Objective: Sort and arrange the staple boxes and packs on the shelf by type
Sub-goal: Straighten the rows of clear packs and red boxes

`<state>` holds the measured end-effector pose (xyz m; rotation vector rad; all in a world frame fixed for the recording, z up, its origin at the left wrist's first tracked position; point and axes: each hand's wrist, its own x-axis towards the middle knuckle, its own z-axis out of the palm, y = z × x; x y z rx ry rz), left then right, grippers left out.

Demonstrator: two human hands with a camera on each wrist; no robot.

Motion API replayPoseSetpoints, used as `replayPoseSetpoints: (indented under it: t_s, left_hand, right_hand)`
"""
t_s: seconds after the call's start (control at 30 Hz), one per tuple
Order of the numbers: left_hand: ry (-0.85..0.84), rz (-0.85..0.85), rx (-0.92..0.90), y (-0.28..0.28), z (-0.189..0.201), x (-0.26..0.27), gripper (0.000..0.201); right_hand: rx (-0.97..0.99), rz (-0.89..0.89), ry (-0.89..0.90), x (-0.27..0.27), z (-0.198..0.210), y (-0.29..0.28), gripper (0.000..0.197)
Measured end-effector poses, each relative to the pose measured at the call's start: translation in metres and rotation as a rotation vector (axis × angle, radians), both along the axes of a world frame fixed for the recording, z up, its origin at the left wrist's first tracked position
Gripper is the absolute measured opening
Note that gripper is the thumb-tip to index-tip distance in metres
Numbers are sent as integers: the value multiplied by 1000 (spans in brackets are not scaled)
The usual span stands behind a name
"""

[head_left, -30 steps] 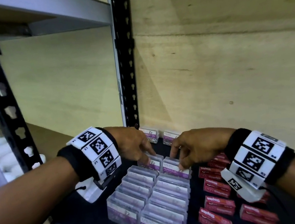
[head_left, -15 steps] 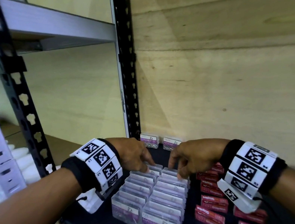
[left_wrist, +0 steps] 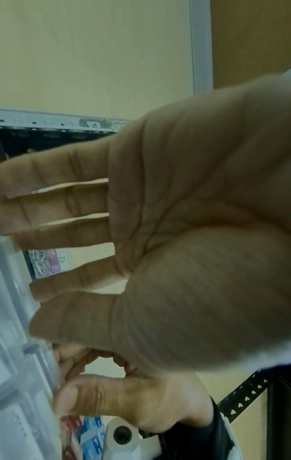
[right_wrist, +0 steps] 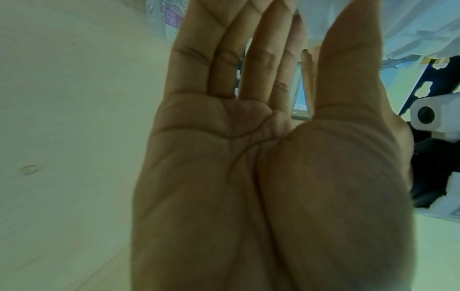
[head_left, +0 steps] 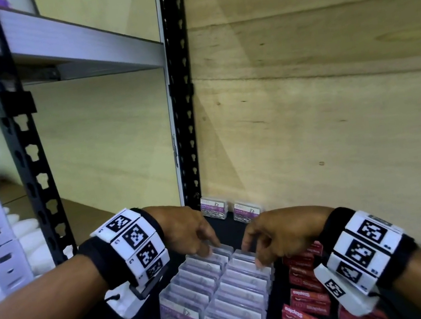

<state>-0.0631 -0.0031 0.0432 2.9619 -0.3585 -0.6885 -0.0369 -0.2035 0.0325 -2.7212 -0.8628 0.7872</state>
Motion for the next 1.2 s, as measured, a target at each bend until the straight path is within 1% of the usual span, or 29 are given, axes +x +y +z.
replayPoseSetpoints:
  t_s: [0.23,0.4,0.47,0.53,0.6,0.67,0.77,0.83,0.93,1.03,1.1,1.2]
  left_hand:
    - [28,3,-22,-1,1,6,34]
    - [56,10,-73,1,0,15,30]
    - [61,26,-95,3,2,22,31]
    - [64,48,-119,4,4,31,31]
    - [23,61,-121,8,6,44,32]
    - [-66,63,-110,12,8,60,33]
    - [-212,45,-71,19,5,90,37]
    - [-265,40,-46,22,1,107,39]
    - [-282,41,-27,24,-8,130,40]
    - [-279,35,-15,26,-17,147,40]
    - [-261,31,-11,26,-22,155,39]
    - [-224,27,-34,24,-27,162,35]
  right_hand:
    - [-26,21,-2,3,-1,1,42]
    - [-56,33,-4,16,2,-1,44]
    - [-48,18,-35,28,6,-1,43]
    - [-17,-4,-109,43,11,-1,38]
    - [8,-20,-226,59,15,-1,32]
    - [0,-39,-323,74,17,-1,32]
    - [-53,-55,-379,95,14,1,36]
    - [-89,-51,-390,104,11,5,39]
    - [-119,-54,-385,117,3,10,39]
    - [-119,-51,-376,125,-5,14,35]
    - [-120,-43,-375,129,-8,15,30]
    - [-130,-37,-370,133,-12,16,30]
